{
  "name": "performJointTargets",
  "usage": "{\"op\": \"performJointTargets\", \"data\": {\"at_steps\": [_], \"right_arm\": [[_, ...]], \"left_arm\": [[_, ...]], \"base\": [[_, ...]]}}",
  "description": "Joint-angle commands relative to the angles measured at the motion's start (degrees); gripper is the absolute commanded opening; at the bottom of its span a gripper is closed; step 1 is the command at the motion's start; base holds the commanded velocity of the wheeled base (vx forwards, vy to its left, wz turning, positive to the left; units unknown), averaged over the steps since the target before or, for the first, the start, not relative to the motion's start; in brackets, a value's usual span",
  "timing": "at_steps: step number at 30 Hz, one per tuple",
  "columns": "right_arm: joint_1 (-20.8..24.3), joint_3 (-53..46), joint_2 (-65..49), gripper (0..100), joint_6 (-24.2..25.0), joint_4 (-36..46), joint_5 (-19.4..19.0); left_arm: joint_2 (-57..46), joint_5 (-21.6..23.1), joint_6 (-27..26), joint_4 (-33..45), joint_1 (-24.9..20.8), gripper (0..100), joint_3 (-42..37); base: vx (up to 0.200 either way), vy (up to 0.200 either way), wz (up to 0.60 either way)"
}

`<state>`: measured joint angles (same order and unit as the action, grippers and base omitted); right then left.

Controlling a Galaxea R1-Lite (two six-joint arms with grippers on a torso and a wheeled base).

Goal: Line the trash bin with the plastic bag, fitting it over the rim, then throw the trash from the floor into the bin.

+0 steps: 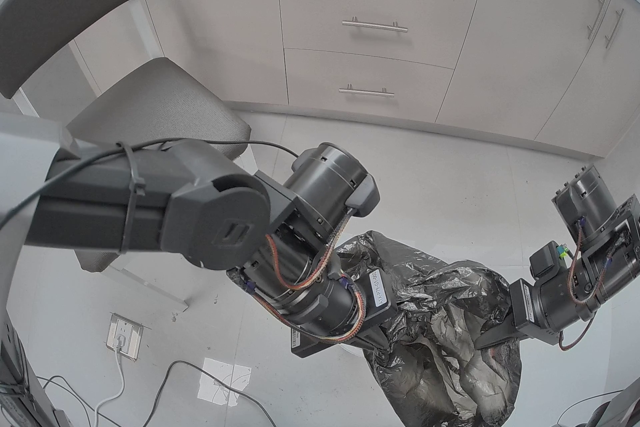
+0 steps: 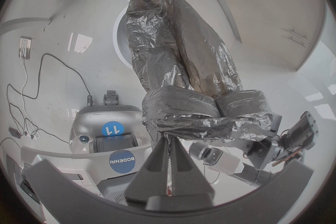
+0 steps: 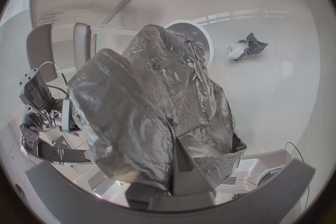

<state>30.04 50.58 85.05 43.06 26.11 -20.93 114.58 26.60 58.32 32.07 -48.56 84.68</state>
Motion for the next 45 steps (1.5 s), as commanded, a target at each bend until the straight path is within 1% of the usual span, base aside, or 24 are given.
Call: {"op": "performJointTargets", "data": {"at_steps": [1, 5, 13, 16, 19, 23, 26, 28, 34, 39, 45], "right_arm": [[-0.2, 5.8, 5.5, 0, -0.1, 4.1, 0.1], [-2.1, 8.5, 8.5, 0, -0.3, 4.6, 0.1], [-3.5, 9.7, 13.5, 0, -0.6, 3.9, 0.2], [-4.3, 9.7, 14.0, 0, -0.8, 3.8, 0.2], [-5.5, 9.7, 14.2, 0, -2.1, 3.9, 0.0], [-6.1, 9.6, 13.9, 0, -2.2, 4.0, 0.1], [-7.4, 9.7, 14.2, 0, -2.5, 3.8, 0.0], [-7.7, 9.9, 14.3, 0, -3.7, 3.7, -0.1], [-7.8, 10.8, 16.9, 0, -4.1, -1.1, -0.1], [-7.9, 13.2, 19.7, 0, -4.2, -3.6, -0.1], [-7.9, 17.8, 23.3, 0, -4.3, -4.9, -0.1]], "left_arm": [[2.9, -0.1, -2.0, -0.1, 0.6, 0, 0.2], [4.4, -0.1, -2.2, -0.2, 1.7, 0, 1.4], [6.2, -0.1, -3.2, -0.2, 2.3, 0, 1.9], [6.7, -0.1, -3.6, -0.2, 2.5, 0, 2.1], [7.3, 0.0, -3.6, -0.2, 2.7, 0, 2.3], [7.2, 0.1, -3.6, -0.1, 2.6, 0, 2.0], [8.1, 0.0, -3.6, -0.2, 2.7, 0, 2.6], [8.5, 0.0, -3.6, -0.2, 3.0, 0, 3.4], [9.9, -0.1, -3.9, -0.2, 5.9, 0, 5.3], [11.2, -0.1, -7.3, -0.3, 9.4, 0, 6.6], [12.6, -0.1, -8.7, -0.3, 12.8, 0, 8.6]], "base": [[0.000, 0.000, 0.00], [0.000, 0.000, 0.00], [0.000, 0.000, 0.00], [0.000, 0.000, 0.00], [0.000, 0.000, 0.00], [0.000, 0.000, 0.00], [0.000, 0.000, 0.00], [0.000, 0.000, 0.00], [0.000, 0.000, 0.00], [0.000, 0.000, 0.00], [0.000, 0.000, 0.00]]}}
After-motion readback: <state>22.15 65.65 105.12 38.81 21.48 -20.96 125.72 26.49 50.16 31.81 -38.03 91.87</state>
